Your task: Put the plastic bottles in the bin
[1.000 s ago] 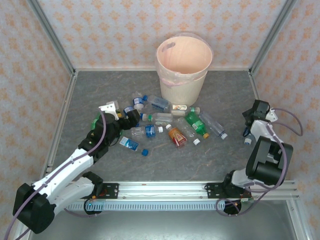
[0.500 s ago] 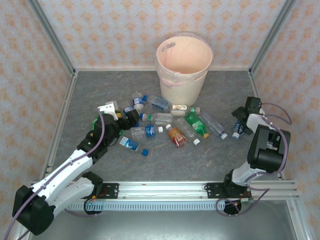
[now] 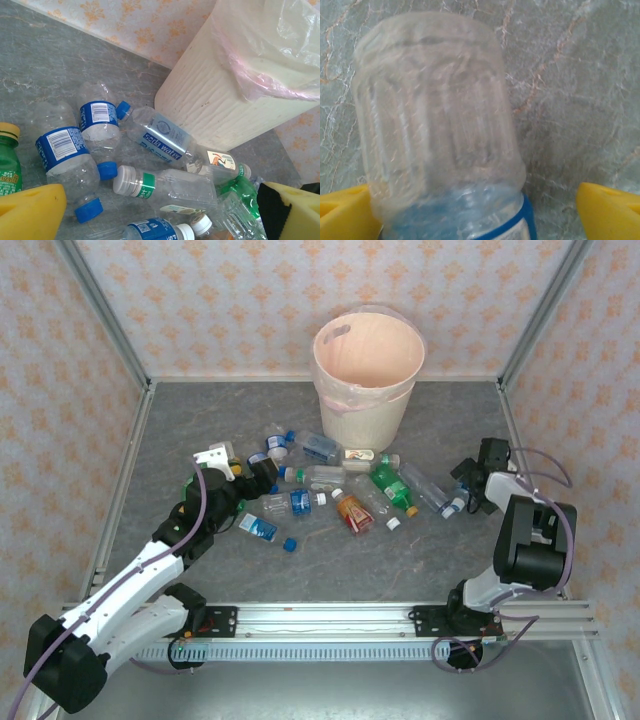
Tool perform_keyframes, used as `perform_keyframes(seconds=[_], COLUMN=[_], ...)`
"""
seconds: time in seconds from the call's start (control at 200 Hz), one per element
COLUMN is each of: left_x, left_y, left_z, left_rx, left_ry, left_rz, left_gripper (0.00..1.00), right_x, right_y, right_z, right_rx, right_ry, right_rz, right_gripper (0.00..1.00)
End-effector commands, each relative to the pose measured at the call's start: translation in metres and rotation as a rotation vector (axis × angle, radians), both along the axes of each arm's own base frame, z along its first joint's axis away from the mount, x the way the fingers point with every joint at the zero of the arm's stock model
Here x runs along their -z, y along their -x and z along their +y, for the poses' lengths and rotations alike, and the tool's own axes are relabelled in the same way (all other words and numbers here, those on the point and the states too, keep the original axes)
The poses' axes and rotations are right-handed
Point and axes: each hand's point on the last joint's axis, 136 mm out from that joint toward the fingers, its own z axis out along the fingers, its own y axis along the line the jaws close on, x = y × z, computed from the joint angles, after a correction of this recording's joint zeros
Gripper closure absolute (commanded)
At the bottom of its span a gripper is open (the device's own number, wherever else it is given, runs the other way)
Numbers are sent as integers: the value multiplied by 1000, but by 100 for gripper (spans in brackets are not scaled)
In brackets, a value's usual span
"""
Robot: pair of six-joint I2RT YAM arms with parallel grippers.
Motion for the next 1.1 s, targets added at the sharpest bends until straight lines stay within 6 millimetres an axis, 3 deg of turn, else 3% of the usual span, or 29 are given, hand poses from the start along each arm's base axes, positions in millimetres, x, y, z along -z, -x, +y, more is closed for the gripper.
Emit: perform_keyframes(seconds=[0.0, 0.37, 0.591, 0.901, 1.096], left_x=[-6, -15, -27, -38, -42], left_y=[3, 6, 14, 24, 26], left_z=[-4, -8, -37, -78, -92], left_rx=[11, 36, 183, 318, 337], left_ry=[30, 60, 86, 20, -3], left_rz=[1, -13, -42, -68, -72], left_gripper=[1, 1, 1, 1, 1], right_x=[-2, -1, 0, -6, -28], right_y=[5, 1, 0, -1, -3], right_z=[5, 10, 8, 9, 10], right_rx=[-12, -39, -37, -46, -49], right_ry=[-3, -2, 9, 11, 17], right_rz=[-14, -20, -22, -40, -101], right_gripper=[9, 23, 25, 36, 39])
